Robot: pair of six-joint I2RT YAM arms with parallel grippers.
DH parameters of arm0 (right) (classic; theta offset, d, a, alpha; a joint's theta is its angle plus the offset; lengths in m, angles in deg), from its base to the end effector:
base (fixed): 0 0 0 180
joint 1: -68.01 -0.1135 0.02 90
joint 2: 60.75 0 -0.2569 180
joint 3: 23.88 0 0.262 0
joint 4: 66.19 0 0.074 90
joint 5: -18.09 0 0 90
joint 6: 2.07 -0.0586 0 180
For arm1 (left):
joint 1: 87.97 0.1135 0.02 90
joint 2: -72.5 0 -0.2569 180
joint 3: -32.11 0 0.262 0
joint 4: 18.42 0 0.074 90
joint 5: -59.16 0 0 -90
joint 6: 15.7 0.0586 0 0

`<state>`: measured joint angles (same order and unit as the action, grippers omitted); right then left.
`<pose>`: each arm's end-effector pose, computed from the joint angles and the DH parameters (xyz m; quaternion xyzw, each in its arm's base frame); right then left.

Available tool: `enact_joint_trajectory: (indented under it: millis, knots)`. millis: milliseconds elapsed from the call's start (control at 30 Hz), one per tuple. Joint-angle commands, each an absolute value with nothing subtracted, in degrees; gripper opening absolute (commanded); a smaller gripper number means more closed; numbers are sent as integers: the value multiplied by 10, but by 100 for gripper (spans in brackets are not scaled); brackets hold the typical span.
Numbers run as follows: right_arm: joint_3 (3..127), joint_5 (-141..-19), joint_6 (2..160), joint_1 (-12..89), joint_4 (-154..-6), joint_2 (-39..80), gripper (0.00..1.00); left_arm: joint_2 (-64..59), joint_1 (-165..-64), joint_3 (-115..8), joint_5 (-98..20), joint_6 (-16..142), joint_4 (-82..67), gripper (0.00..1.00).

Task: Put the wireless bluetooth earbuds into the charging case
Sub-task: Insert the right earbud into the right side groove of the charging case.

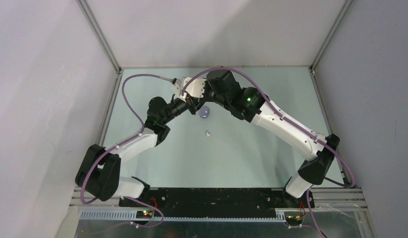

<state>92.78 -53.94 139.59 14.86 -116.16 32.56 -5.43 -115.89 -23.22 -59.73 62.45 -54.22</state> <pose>0.2492 0.3023 0.4157 -0.6159 0.5778 -0.1261 0.5206 0.2785 -0.1796 0.2926 0.2777 0.5683 -0.4038 0.6610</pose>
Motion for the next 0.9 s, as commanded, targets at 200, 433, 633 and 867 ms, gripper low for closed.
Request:
enact_joint_trajectory:
  millis: [200,433,633,867]
  knots:
    - [907,-554,1455,143,-1120,309,0,-38,-1152,-242,-597,583,-576,0]
    - [903,-567,1486,143,-1108,312,0,-37,-1152,-244,-609,584,-576,0]
    - [898,-584,1515,143,-1103,311,0,-37,-1152,-245,-611,585,-577,0]
    - [898,-591,1527,141,-1106,314,0,-35,-1150,-245,-607,585,-579,0]
